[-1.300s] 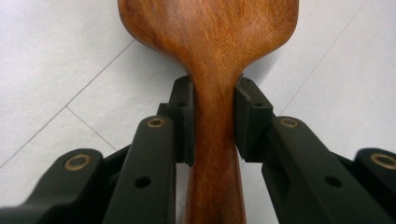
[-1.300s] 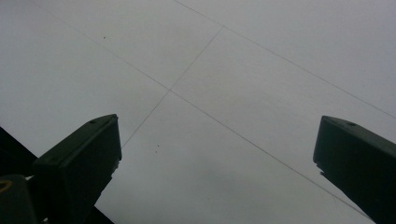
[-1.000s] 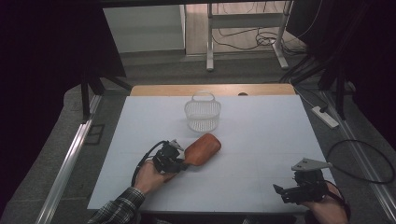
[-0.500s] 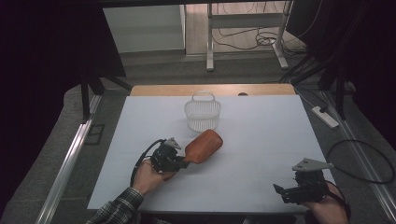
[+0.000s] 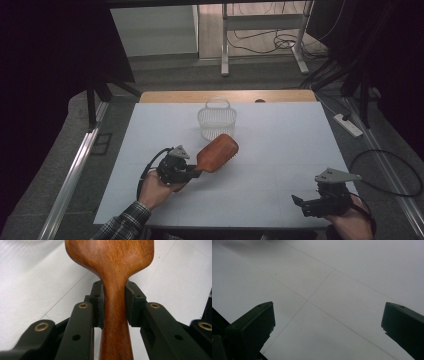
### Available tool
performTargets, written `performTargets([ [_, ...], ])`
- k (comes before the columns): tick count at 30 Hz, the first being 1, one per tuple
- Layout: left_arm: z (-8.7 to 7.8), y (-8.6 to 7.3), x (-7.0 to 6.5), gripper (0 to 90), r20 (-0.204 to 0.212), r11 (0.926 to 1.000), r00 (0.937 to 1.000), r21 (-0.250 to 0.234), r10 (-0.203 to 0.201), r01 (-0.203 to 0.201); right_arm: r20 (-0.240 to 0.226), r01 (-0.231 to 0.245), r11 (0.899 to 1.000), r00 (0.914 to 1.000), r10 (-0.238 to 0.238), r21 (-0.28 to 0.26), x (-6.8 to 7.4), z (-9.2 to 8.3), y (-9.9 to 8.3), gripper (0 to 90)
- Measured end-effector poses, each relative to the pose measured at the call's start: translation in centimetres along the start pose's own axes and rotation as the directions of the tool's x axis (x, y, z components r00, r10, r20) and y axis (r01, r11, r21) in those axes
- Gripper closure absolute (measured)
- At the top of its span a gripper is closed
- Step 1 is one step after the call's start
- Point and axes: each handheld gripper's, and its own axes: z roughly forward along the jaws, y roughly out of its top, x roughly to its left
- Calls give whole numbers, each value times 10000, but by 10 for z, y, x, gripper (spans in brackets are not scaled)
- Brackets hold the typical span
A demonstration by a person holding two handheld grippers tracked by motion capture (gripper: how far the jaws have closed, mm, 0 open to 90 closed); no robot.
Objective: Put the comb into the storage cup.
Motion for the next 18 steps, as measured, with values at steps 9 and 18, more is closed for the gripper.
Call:
performTargets([
  [9,-8,2,-2,712,-46,9984,10000,-555,77,-80,-559,-123,9962,9984,75,-863,-1,0,12,0],
  [18,-10,4,-4,712,-1,9965,9998,-818,182,-181,-1116,-56,9866,9937,-129,-1633,0,9,27,0],
])
